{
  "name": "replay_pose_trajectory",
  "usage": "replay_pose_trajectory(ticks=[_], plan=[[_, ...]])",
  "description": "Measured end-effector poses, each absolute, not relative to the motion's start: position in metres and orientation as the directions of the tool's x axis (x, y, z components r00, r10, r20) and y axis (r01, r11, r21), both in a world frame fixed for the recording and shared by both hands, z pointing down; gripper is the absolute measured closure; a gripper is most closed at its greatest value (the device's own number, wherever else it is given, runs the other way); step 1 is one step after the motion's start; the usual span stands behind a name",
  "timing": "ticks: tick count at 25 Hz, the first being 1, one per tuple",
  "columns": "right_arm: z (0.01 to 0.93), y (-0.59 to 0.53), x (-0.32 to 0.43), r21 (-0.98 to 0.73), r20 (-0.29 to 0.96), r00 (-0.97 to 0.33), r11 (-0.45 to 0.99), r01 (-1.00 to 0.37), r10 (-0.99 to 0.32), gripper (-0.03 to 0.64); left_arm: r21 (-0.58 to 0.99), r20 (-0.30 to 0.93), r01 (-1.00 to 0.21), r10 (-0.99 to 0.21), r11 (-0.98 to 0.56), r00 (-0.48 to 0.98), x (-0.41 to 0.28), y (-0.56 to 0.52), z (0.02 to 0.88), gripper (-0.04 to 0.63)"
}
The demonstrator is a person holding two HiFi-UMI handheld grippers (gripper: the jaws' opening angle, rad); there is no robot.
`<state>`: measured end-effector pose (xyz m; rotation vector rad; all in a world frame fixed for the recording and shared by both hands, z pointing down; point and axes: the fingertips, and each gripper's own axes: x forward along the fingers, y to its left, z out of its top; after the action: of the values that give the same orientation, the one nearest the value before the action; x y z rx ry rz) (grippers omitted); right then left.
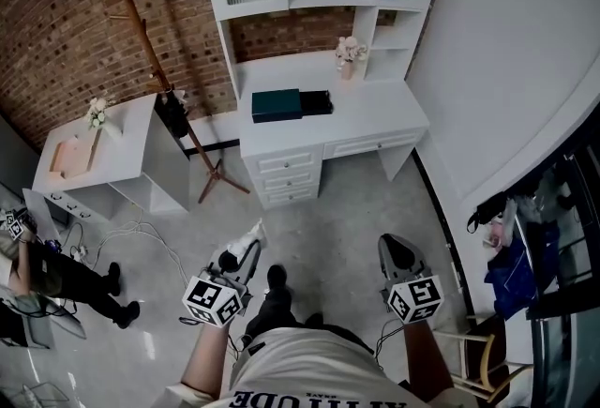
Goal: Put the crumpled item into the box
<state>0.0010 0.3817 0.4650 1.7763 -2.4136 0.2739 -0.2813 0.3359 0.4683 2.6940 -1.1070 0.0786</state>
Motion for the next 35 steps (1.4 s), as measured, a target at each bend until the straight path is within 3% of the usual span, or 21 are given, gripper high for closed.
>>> replay_pose_trajectory(ticks=[35], plan=[[0.472,0.12,-0.062,-0.031,0.267,-0.105,0.101,-0.994,-0.958,0.578,0.219,0.152,-0.525,-0.503,-0.822,0.851,-0.318,0.019,0.481,0.52]])
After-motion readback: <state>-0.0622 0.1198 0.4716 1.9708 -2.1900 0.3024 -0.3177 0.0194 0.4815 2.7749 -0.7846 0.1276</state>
